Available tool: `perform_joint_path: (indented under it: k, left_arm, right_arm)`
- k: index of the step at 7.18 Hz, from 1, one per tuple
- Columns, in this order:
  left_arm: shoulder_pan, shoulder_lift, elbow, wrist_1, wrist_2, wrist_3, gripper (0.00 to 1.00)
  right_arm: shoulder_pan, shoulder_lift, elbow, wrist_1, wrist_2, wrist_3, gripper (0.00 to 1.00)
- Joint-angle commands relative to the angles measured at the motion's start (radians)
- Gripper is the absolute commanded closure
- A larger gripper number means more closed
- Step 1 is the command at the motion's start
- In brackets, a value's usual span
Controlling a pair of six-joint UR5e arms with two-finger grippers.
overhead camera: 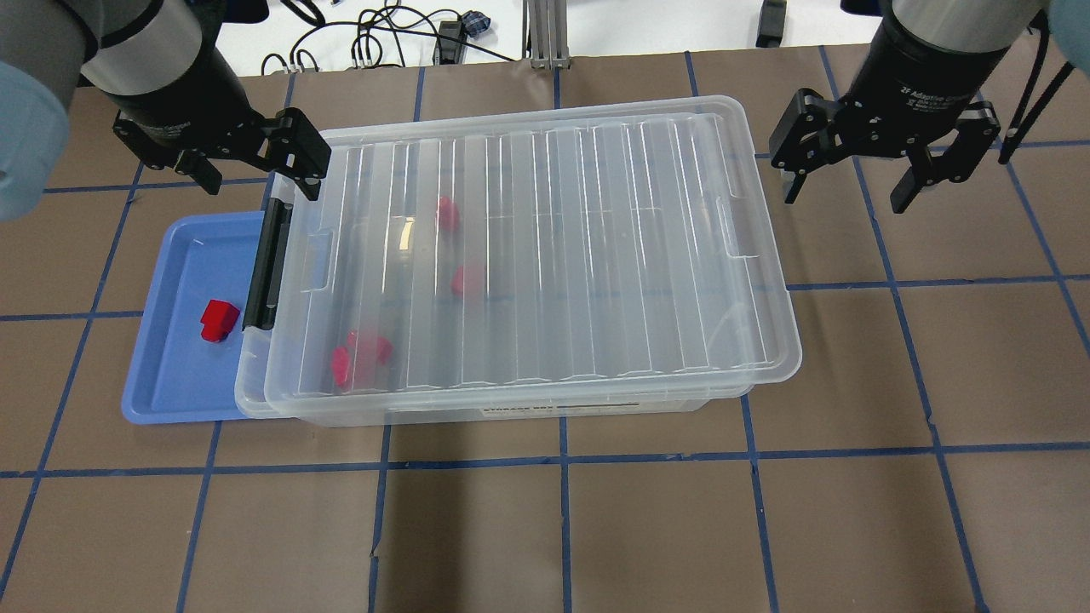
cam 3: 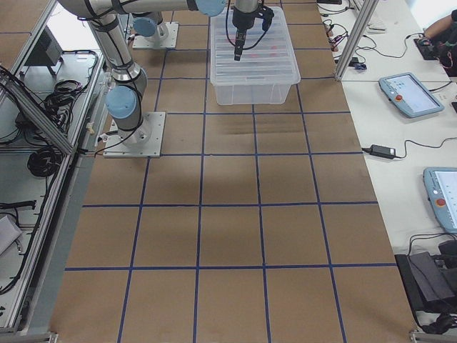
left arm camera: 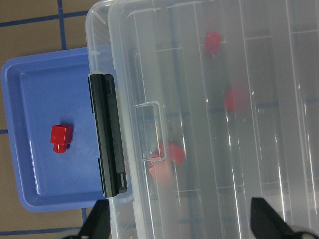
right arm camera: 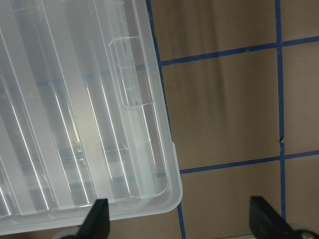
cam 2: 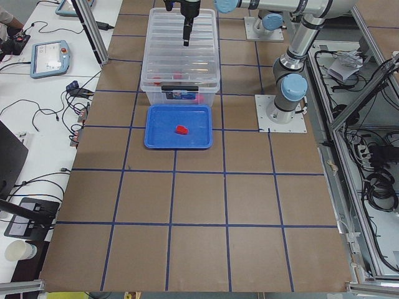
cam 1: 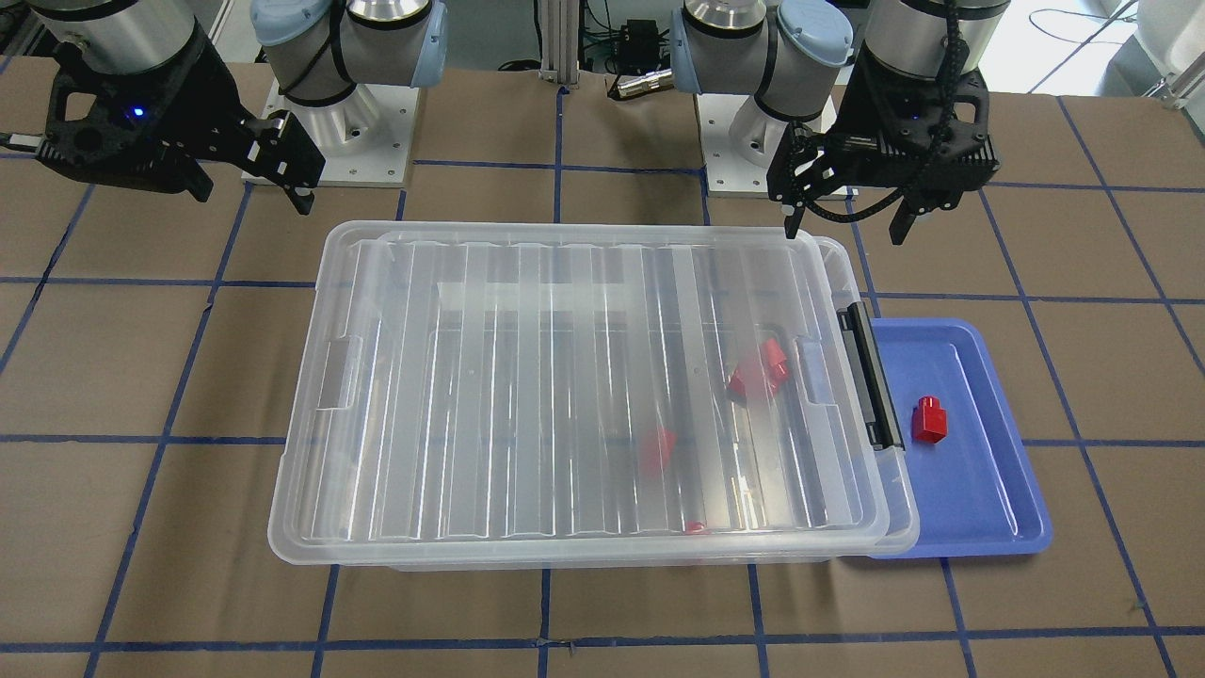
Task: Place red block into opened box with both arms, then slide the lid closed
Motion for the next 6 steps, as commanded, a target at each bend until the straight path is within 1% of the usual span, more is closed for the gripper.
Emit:
perform_joint_path:
  k: [1,3,6]
  left_arm:
    - [0.0,-0.001,0.003,0.0,0.0,0.0,0.0]
    - [0.0,0.002,0.001,0.0,0.0,0.0,0.0]
    - [0.0,-0.001,0.001,0.0,0.0,0.0,0.0]
  right_arm:
    - [-0.001,0.012,0.0,-0.03,0.005,0.01,0.0]
    - [-0.003,0.023,0.006,-0.035,0.002,0.017,0.0]
    - [-0.006,0.115,0.011,-0.038,-0.009,0.012,0.0]
